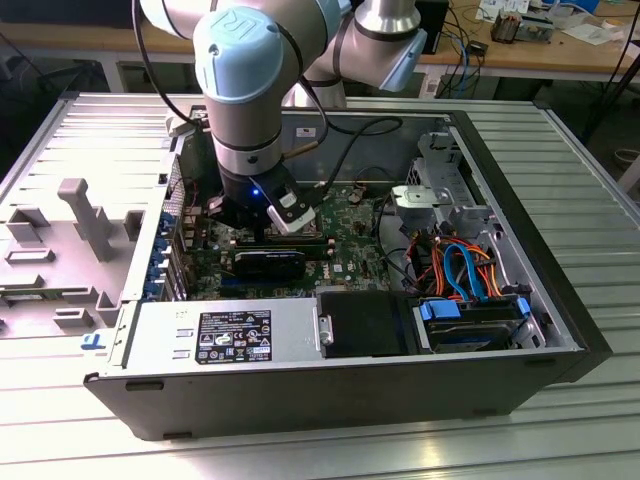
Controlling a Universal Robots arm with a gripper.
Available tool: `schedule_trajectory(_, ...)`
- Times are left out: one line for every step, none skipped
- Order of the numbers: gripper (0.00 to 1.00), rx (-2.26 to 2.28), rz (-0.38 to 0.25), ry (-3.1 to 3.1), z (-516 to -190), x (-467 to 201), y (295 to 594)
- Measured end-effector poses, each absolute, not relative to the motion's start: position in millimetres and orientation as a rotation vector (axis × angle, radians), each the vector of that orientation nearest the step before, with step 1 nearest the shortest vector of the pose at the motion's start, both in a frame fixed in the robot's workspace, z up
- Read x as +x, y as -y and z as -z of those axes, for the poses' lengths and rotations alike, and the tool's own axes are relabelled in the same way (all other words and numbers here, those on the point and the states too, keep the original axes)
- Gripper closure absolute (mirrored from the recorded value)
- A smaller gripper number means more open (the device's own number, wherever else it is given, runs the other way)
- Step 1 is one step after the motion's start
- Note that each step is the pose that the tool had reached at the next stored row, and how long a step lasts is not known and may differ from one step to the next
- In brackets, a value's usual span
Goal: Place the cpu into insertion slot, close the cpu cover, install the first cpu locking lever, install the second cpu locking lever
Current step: 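Install the second cpu locking lever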
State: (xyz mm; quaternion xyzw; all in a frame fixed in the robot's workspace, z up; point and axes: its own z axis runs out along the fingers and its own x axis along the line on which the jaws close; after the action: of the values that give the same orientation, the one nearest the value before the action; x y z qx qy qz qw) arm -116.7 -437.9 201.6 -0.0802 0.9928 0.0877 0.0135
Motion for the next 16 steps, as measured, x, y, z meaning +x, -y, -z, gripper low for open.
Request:
schedule_trajectory(0.89,-0.25,-0.273,-3.093,-201.3,-116.7,438.0)
schedule_trajectory(0.89,-0.251,-0.273,-3.093,-201.0,-116.7,438.1)
schedule_trajectory(0.89,-0.253,-0.273,-3.093,-200.6,-116.7,438.1)
schedule_trajectory(0.89,-0.256,-0.272,-3.093,-200.0,-116.7,438.1)
schedule_trajectory(0.89,-0.257,-0.273,-3.093,-199.5,-116.7,438.0)
schedule_trajectory(0.89,-0.259,-0.273,-3.093,-199.1,-116.7,438.1)
schedule_trajectory(0.89,-0.259,-0.273,-3.093,-199.0,-116.7,438.1)
schedule_trajectory(0.89,-0.26,-0.274,-3.092,-198.8,-116.7,438.4)
schedule_trajectory(0.89,-0.26,-0.274,-3.092,-198.7,-116.6,438.9)
schedule_trajectory(0.89,-0.259,-0.274,-3.092,-198.7,-116.6,439.5)
schedule_trajectory(0.89,-0.259,-0.274,-3.092,-199.0,-116.6,439.9)
schedule_trajectory(0.89,-0.259,-0.273,-3.092,-199.8,-116.8,440.3)
schedule_trajectory(0.89,-0.259,-0.273,-3.092,-200.5,-116.8,440.4)
schedule_trajectory(0.89,-0.259,-0.271,-3.093,-201.4,-116.6,440.3)
schedule_trajectory(0.89,-0.26,-0.267,-3.094,-201.8,-116.1,440.4)
schedule_trajectory(0.89,-0.26,-0.265,-3.094,-201.9,-115.5,440.3)
